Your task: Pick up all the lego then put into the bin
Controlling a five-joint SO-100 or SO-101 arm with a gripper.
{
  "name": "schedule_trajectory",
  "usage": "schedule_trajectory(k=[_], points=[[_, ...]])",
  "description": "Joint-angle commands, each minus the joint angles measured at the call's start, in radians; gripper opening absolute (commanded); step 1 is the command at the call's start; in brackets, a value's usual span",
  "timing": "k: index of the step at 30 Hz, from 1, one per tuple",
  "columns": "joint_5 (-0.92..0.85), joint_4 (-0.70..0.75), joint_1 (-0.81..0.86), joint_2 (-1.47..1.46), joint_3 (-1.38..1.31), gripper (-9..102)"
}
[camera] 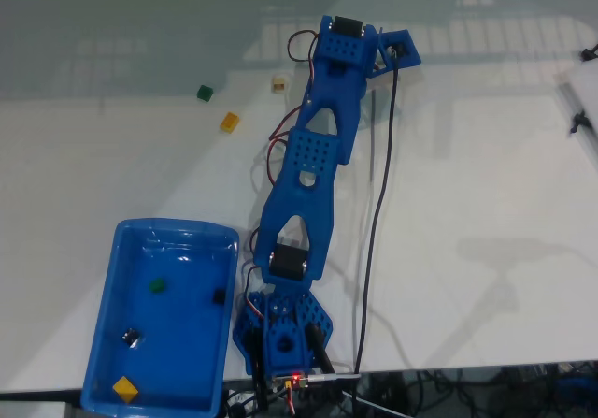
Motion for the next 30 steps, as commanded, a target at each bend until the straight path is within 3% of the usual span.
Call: schedule_trajectory(k=[1, 4, 11, 17, 24, 30], points=[[-0.002, 0.000, -0.005, 0.005, -0.037, 8], [-0.011, 0.002, -0.006, -0.003, -0.037, 0], [-0.005, -0.006, -0.017, 0.025, -0.012, 0], [0.037, -0.049, -0.123, 0.431, 0.310, 0], [0.060, -0.025, -0.497, 1.158, 0.792, 0], [0.061, 0.115, -0.946, 1.525, 1.039, 0]])
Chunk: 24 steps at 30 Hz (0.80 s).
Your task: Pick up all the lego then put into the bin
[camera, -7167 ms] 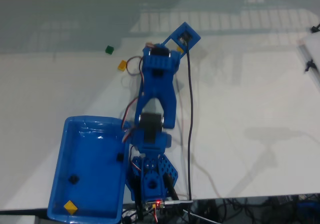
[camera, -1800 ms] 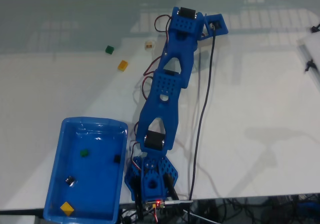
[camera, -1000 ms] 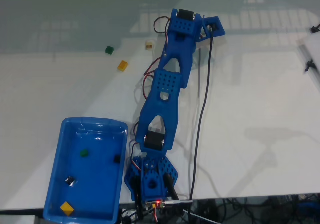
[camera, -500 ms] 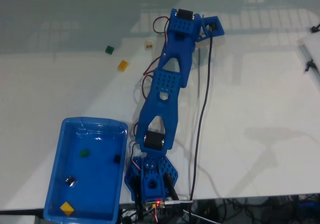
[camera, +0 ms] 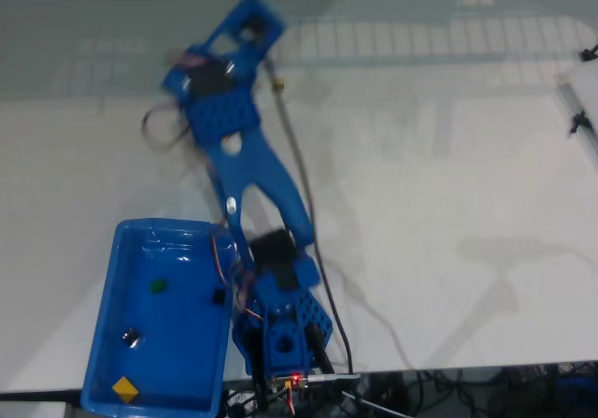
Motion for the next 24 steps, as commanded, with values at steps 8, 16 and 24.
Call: schedule_trajectory(k=[8, 16, 24], points=[[-0.077, 0.233, -0.752, 0.331, 0.238, 0], [-0.095, 0.307, -0.992, 0.396, 0.310, 1], [-0.155, 0.305, -0.996, 0.399, 0.364, 19]])
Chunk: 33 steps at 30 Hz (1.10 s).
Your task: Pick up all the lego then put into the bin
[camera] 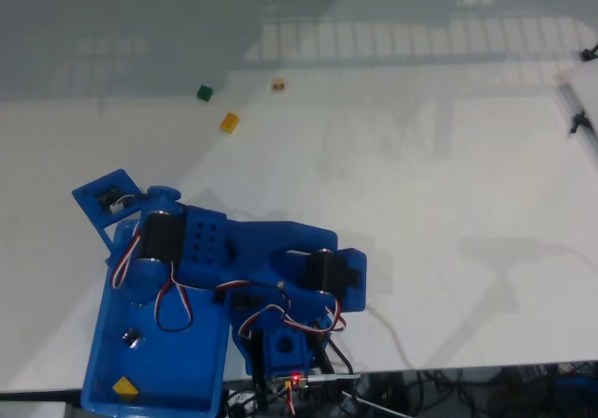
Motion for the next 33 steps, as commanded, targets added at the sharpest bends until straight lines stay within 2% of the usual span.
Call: schedule_trajectory(k=[1, 7, 11, 14, 17, 21, 26, 33], points=[[-0.002, 0.009, 0.003, 0.015, -0.006, 23], [-0.002, 0.009, 0.069, 0.023, -0.032, 33], [-0.006, 0.009, 0.172, -0.006, -0.112, 34], [-0.005, 0.008, 0.373, -0.084, -0.244, 35], [-0.021, -0.003, 0.692, -0.245, -0.408, 35], [-0.092, -0.107, 1.022, -0.457, -0.503, 36], [-0.195, -0.242, 1.200, -0.710, -0.512, 35], [-0.190, -0.393, 1.302, -0.962, -0.537, 33]])
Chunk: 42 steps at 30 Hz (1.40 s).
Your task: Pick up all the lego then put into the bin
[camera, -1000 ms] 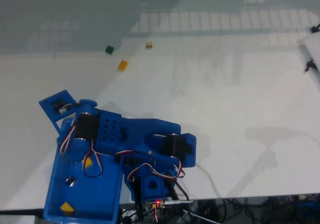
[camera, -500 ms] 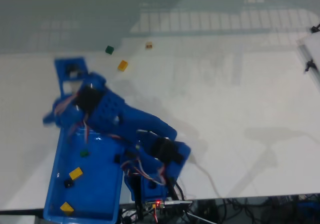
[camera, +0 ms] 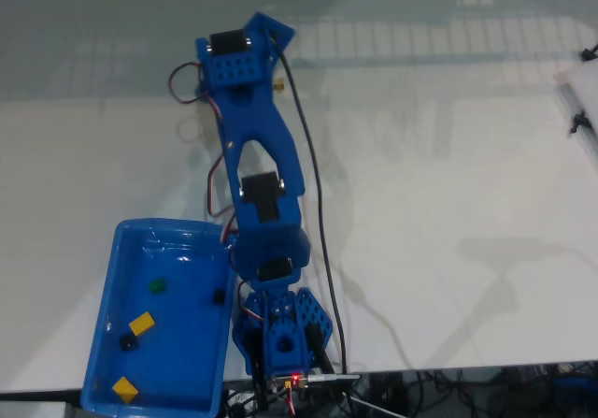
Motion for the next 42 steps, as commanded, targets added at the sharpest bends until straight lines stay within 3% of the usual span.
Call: schedule_trajectory(k=[1, 14, 34, 42], points=[[0.011, -0.043, 0.029, -0.060, -0.071, 33], [-0.044, -0.043, 0.017, -0.337, -0.224, 28], [-0.035, -0.035, -0.025, -0.497, -0.382, 27], [-0.031, -0.034, -0.038, -0.548, -0.416, 15]])
